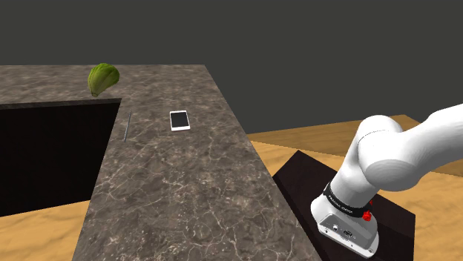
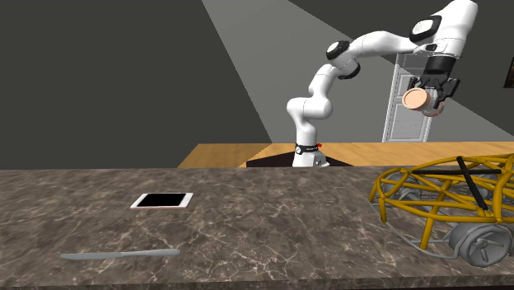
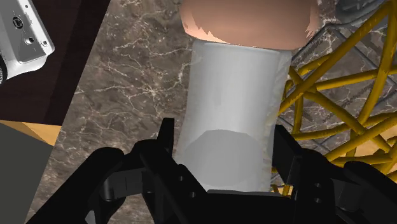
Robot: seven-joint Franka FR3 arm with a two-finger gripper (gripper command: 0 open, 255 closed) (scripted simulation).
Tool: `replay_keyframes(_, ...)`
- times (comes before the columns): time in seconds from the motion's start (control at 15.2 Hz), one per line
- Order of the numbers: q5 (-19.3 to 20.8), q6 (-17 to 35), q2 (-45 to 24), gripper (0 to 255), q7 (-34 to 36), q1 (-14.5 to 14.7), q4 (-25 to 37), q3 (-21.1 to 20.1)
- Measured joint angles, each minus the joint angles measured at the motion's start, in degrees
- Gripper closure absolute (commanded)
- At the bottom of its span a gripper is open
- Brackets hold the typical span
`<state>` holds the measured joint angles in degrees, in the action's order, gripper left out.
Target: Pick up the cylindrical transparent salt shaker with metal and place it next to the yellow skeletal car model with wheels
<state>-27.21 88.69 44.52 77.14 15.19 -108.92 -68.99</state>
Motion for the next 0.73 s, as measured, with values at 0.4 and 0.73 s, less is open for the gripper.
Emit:
replay_keyframes(0.4,-2.12,-3.74,-1.04,255,7.22,-9.60,13.44,-11.73)
replay_keyframes(0.73,-5.15,-8.43,0.78,255,12.65,-20.72,27.87,-21.81)
